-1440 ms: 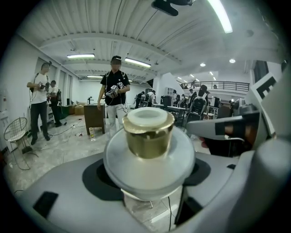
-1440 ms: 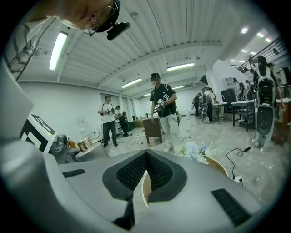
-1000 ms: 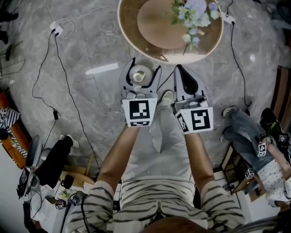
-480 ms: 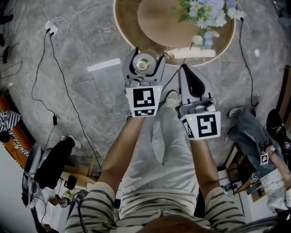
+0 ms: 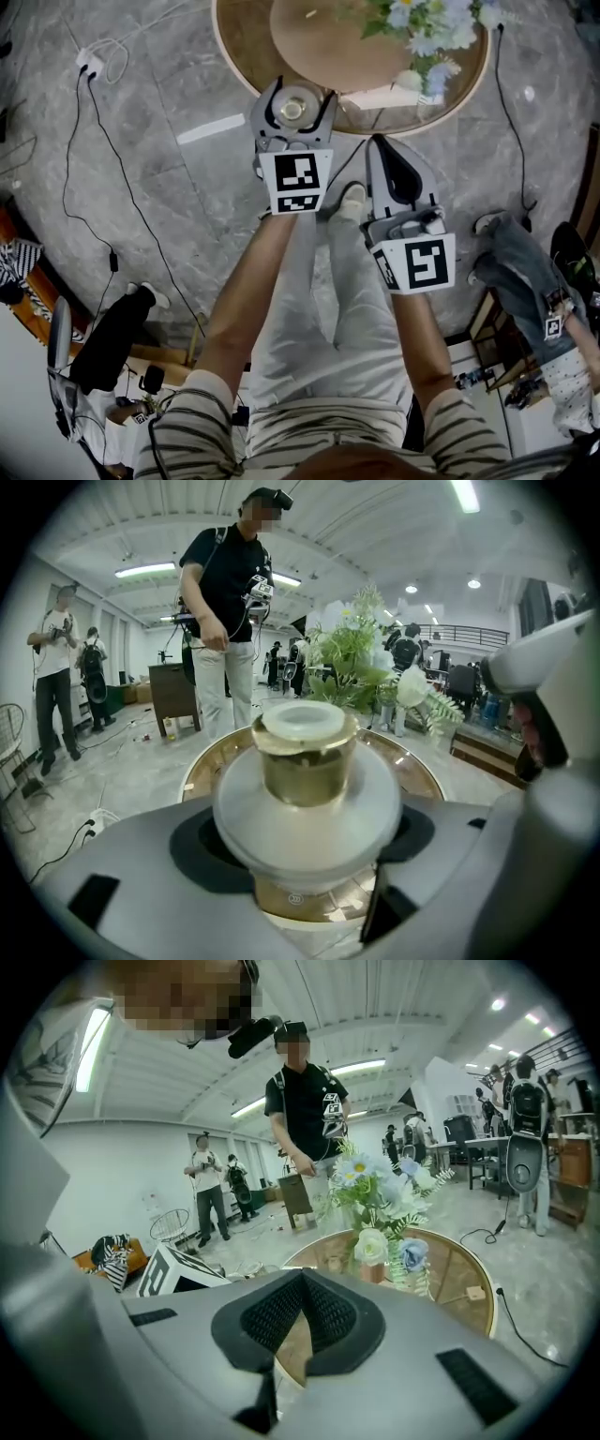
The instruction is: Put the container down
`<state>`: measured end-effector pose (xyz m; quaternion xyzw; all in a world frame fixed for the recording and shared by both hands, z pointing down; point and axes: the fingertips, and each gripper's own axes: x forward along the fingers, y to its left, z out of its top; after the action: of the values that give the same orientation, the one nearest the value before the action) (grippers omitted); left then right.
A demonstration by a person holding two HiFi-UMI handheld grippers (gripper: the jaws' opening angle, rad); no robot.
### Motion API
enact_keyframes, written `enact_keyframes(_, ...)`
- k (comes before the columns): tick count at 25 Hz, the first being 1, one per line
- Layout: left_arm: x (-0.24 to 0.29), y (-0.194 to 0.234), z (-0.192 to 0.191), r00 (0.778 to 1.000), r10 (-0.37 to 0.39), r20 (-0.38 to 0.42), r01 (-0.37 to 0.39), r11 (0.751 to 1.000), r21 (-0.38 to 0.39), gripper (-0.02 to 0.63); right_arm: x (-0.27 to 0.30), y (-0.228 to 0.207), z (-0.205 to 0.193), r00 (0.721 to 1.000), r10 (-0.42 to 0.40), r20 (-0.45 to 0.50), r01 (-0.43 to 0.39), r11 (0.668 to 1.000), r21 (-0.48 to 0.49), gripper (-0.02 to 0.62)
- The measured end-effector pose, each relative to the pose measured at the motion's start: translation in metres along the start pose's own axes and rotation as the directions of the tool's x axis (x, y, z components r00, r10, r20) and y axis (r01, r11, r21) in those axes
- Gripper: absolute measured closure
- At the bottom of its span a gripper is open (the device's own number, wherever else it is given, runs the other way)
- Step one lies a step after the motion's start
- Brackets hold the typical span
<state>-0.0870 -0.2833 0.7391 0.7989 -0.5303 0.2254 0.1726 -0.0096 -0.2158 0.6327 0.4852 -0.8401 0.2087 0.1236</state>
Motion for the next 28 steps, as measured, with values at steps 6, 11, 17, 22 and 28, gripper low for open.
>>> enact_keyframes(6, 0.028, 0.0, -0.022, 1.0, -0.015, -0.027, 0.015, 1.0, 0.017, 0.275, 0.007, -0.007, -0.01, 1.0, -0.01, -0.008, 0.01, 1.0, 0.019, 0.588)
enact_keyframes(11, 0.045, 0.001, -0.037, 0.999, -0.017, -0.047, 0.019, 0.999, 0.026, 0.275, 0.01, -0.01, -0.016, 1.0, -0.004, -0.021, 0.005, 1.0, 0.021, 0.588)
enact_keyframes(17, 0.063, 0.001, -0.052, 0.997, -0.02, -0.075, 0.023, 0.999, 0.043, 0.275, 0.009, -0.012, -0.022, 0.999, 0.003, -0.037, -0.003, 1.0, 0.014, 0.588)
enact_keyframes(22, 0.07, 0.002, -0.059, 0.996, -0.011, -0.092, 0.016, 0.999, 0.05, 0.273, 0.006, -0.013, -0.025, 0.999, -0.001, -0.044, 0.002, 1.0, 0.017, 0.588)
enact_keyframes(28, 0.075, -0.001, -0.065, 0.994, -0.005, -0.111, 0.011, 0.998, 0.062, 0.273, 0.004, -0.014, -0.025, 0.999, -0.001, -0.042, 0.002, 1.0, 0.02, 0.588)
